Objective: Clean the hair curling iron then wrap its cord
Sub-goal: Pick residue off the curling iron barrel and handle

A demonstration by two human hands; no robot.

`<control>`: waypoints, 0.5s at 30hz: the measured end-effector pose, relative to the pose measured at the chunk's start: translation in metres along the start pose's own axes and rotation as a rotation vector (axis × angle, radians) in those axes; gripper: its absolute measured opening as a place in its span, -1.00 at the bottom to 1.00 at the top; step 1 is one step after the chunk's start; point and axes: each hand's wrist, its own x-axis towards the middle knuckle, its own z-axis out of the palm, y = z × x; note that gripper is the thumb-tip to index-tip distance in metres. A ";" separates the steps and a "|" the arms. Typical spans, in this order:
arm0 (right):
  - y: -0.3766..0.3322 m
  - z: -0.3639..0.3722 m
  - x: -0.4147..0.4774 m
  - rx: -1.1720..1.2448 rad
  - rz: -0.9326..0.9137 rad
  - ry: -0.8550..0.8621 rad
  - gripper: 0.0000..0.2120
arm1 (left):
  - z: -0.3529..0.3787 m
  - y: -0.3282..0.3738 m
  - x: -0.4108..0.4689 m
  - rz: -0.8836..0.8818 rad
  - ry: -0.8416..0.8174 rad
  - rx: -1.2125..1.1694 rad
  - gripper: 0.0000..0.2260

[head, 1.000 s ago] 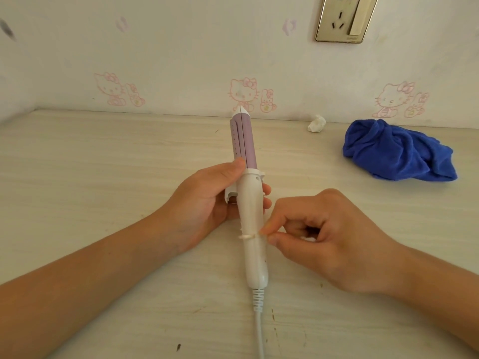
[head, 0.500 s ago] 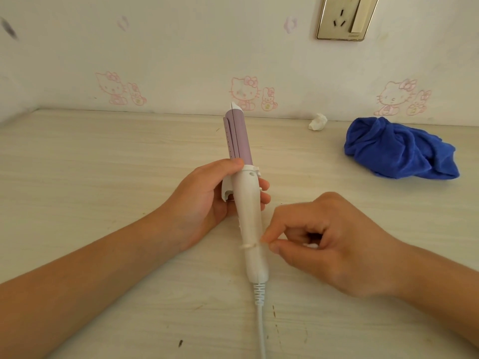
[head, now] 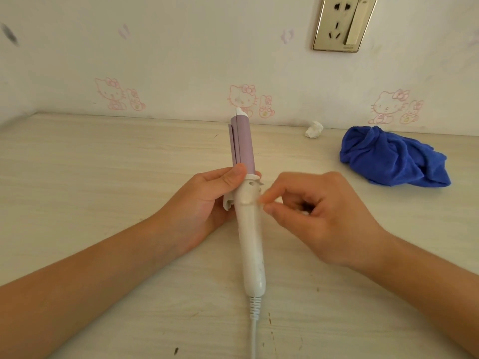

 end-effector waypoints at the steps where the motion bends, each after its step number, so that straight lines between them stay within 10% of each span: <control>1: 0.002 0.000 0.004 -0.010 0.006 0.022 -0.93 | 0.000 0.001 0.001 -0.011 -0.007 -0.018 -0.64; 15: 0.002 -0.002 -0.001 0.079 -0.032 -0.091 -0.90 | 0.001 -0.001 -0.002 -0.017 -0.020 -0.013 -0.66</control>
